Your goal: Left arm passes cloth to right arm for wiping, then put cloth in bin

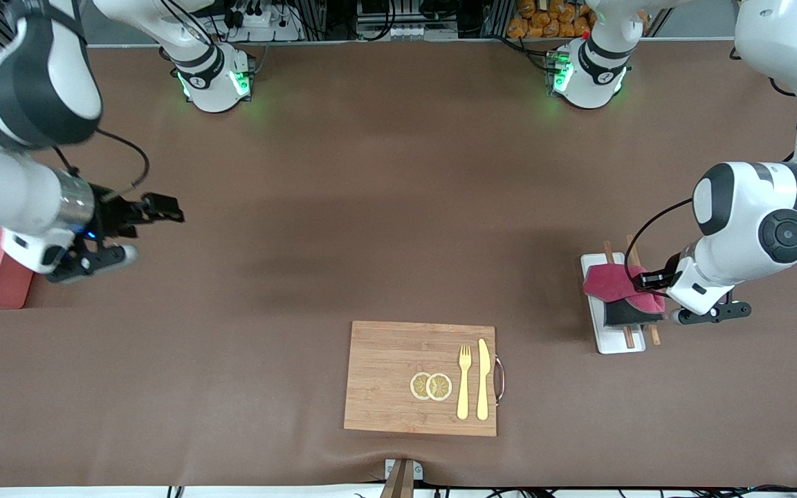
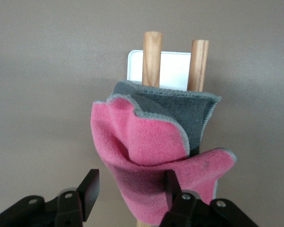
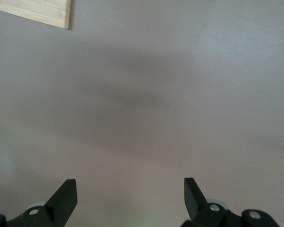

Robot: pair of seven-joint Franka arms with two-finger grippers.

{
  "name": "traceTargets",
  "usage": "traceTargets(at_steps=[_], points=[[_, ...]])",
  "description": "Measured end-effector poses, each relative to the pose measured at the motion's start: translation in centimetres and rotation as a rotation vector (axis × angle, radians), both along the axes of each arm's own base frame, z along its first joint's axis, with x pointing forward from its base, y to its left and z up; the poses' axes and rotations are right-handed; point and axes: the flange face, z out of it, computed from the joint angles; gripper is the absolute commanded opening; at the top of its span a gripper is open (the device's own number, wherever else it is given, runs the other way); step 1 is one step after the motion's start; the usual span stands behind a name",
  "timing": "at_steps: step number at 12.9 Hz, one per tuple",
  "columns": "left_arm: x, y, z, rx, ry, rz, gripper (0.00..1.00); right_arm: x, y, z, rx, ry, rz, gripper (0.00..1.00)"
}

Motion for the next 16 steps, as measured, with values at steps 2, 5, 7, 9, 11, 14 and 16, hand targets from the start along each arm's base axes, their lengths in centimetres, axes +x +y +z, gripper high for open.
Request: traceTargets(at_steps=[2, 5, 7, 9, 11, 14, 16], points=[[0.0, -0.7, -0.1, -0.003, -0.003, -0.009, 0.57, 0.4, 1.2, -2.2, 0.02, 0.04, 0.007, 1.0], [0.0, -1.1, -0.5, -0.005, -0.001, -0.013, 0.34, 0.0, 2.4, -2.4, 0.02, 0.065, 0.014, 1.0], [0.1, -1.1, -0.5, -0.005, -0.001, -0.013, 0.11, -0.3, 2.3, -2.5, 0.018, 0.093, -0.003, 1.0], [0.2, -1.1, -0.2, -0.004, -0.006, -0.012, 0.0, -0.7, 2.4, -2.7, 0.038, 0.137, -0.041, 1.0], [0.2, -1.1, 0.0, -0.004, -0.01, -0.012, 0.0, -0.8, 2.0, -3.1, 0.05, 0.159, -0.07, 1.0], [0.3, -1.2, 0.1, -0.005, -0.013, -0.015, 0.0, -1.1, 1.9, -3.7, 0.069, 0.19, -0.096, 1.0], [0.5, -2.3, 0.8, -0.012, -0.025, -0.032, 0.0, -1.3, 2.2, -3.7, 0.078, 0.215, -0.122, 1.0]])
